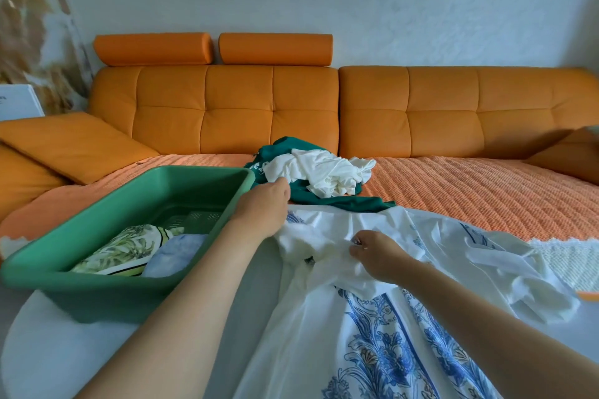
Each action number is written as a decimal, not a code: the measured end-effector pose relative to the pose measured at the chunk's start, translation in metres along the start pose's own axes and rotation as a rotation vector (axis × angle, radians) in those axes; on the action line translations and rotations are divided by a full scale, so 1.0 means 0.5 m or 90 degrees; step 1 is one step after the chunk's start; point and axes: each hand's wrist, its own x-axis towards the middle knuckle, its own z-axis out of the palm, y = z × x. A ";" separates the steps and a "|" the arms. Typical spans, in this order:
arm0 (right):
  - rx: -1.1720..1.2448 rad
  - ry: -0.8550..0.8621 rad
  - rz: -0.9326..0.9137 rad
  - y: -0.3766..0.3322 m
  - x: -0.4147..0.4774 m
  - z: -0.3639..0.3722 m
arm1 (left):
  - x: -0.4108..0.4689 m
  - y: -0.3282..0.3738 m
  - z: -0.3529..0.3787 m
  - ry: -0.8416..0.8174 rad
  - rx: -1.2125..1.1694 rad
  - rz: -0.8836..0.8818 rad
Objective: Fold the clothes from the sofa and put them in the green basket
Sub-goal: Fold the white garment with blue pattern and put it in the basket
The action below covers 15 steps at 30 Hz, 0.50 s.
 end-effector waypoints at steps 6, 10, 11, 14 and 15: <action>0.044 0.017 -0.122 -0.004 -0.023 -0.009 | 0.023 0.042 0.028 -0.284 -0.026 0.000; -0.099 -0.008 -0.286 -0.019 -0.047 0.012 | -0.013 0.026 0.074 -0.461 0.046 -0.010; -0.138 -0.017 -0.302 -0.020 -0.049 0.021 | -0.018 0.021 0.080 -0.476 0.062 -0.007; -0.199 0.051 -0.341 -0.028 -0.044 0.034 | -0.035 0.006 0.084 -0.516 0.071 0.001; -0.181 0.088 -0.352 -0.031 -0.041 0.033 | -0.042 0.001 0.084 -0.524 0.081 -0.001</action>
